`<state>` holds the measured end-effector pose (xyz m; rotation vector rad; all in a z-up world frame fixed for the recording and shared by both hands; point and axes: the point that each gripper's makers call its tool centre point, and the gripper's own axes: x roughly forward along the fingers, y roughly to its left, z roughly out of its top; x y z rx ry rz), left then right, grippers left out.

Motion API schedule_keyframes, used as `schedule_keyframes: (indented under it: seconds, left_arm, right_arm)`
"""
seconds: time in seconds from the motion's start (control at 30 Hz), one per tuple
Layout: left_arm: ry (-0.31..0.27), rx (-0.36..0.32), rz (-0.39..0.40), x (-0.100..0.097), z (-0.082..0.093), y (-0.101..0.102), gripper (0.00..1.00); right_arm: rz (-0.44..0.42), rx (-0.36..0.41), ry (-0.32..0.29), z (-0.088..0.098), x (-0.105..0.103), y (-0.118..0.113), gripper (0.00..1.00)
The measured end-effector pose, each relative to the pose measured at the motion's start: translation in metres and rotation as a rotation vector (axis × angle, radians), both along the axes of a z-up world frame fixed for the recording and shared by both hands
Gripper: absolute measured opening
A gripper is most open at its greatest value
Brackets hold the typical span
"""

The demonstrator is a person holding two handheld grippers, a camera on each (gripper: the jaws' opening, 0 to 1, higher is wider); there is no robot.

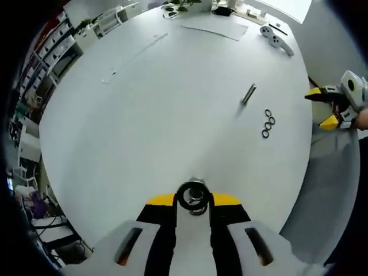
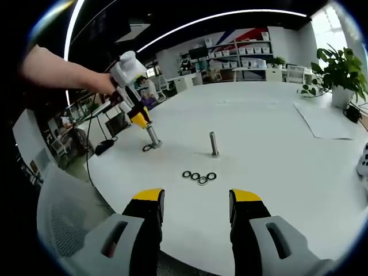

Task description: Place the washer onto the threaded stud by aligning its center hole with the stud, sliding it down to the base, and recovering from edge contact or off-axis alignment until the washer reaches the visible bottom stop.

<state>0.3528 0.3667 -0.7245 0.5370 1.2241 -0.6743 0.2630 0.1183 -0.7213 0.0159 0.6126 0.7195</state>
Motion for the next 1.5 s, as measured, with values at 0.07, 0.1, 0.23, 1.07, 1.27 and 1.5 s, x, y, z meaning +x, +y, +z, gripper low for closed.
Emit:
schedule_keyframes:
  seconds: [0.07, 0.1, 0.23, 1.07, 1.27, 1.5]
  left_arm:
    - [0.004, 0.007, -0.012, 0.001, -0.002, -0.001, 0.19]
    - [0.009, 0.01, -0.019, 0.0, -0.004, -0.002, 0.19]
    - [0.015, 0.027, -0.04, -0.001, -0.008, -0.003, 0.19]
    - [0.066, 0.102, -0.055, -0.002, -0.055, -0.005, 0.19]
    - [0.072, 0.107, -0.054, -0.002, -0.06, -0.005, 0.19]
    - [0.072, 0.093, -0.028, -0.001, -0.059, -0.005, 0.2]
  right_arm:
    - [0.001, -0.001, 0.0, 0.0, 0.0, 0.0, 0.48]
    - [0.0, 0.0, -0.001, 0.0, 0.0, 0.0, 0.48]
    - [-0.003, 0.001, -0.001, 0.0, 0.0, 0.0, 0.48]
    - [-0.017, -0.003, -0.006, 0.001, 0.002, -0.003, 0.48]
    - [-0.016, -0.004, -0.004, 0.0, 0.002, -0.002, 0.48]
    - [-0.013, -0.004, -0.004, 0.0, 0.002, -0.002, 0.48]
